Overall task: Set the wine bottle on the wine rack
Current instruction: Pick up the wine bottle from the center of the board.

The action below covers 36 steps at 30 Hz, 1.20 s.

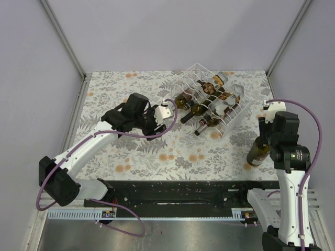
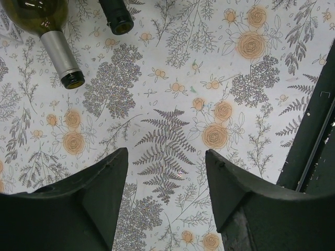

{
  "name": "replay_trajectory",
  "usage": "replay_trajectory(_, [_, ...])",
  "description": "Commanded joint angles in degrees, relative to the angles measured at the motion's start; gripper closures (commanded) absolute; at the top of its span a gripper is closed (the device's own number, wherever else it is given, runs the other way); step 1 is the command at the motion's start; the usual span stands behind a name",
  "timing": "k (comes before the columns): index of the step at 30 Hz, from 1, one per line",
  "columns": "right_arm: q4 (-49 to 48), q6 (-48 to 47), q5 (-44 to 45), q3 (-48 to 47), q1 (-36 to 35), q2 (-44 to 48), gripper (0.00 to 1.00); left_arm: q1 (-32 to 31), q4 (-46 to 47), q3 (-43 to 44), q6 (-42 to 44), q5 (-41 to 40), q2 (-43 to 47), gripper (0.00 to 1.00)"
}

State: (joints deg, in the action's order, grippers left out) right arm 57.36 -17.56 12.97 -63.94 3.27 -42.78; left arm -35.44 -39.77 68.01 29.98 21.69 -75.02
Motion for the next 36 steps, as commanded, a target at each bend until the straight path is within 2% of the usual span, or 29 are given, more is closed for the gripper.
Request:
replay_trajectory(1, [-1.6, -1.2, 1.3, 0.5, 0.8, -0.3, 0.57, 0.1, 1.4, -0.1, 0.3, 2.1, 1.9, 0.35])
replay_trajectory(6, [-1.4, -1.6, 2.1, 0.4, 1.0, 0.9, 0.59, 0.1, 1.4, 0.4, 0.3, 2.2, 1.8, 0.35])
replay_trajectory(17, [-0.7, -1.1, -2.4, -2.0, 1.0, 0.5, 0.9, 0.1, 1.5, 1.7, -0.7, 3.6, 0.1, 0.35])
replay_trajectory(24, [2.2, -3.2, -11.8, -6.5, 1.0, -2.4, 1.0, 0.1, 3.1, 2.9, -2.3, 4.0, -0.6, 0.34])
replay_trajectory(36, [10.5, -7.6, -34.1, -14.7, 1.0, -7.8, 1.0, -0.1, 1.9, 11.7, -5.5, 5.5, -5.1, 0.33])
